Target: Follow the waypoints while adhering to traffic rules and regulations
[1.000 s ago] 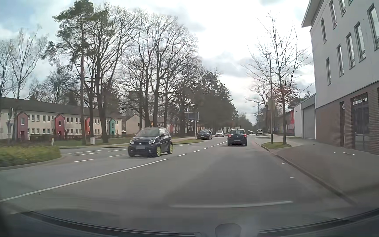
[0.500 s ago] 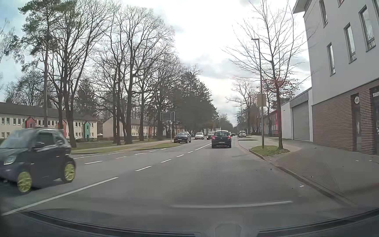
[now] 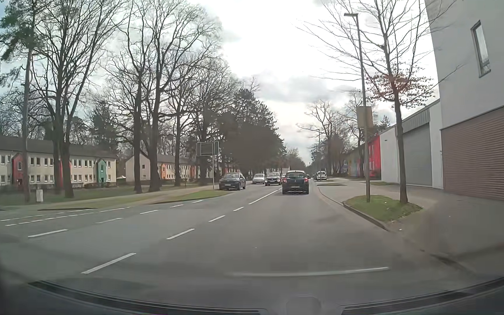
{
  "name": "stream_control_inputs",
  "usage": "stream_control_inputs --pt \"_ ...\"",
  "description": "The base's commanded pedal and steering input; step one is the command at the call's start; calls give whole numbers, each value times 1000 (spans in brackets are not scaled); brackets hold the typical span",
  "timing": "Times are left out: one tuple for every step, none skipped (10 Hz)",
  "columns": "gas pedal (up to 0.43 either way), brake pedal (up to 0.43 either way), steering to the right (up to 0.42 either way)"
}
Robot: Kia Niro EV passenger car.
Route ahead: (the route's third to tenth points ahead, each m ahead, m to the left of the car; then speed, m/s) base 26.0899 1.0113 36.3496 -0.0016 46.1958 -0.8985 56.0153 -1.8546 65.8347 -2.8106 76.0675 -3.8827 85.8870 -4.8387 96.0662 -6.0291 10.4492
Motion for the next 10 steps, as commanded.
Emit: stream_control_inputs --pt "240 0 18" --pt "240 0 18" --pt "209 0 18" --pt "169 0 20" --pt "169 0 21" --pt "169 0 22" --pt "169 0 22" --pt "157 0 24" --pt "157 0 25" --pt "157 0 26"
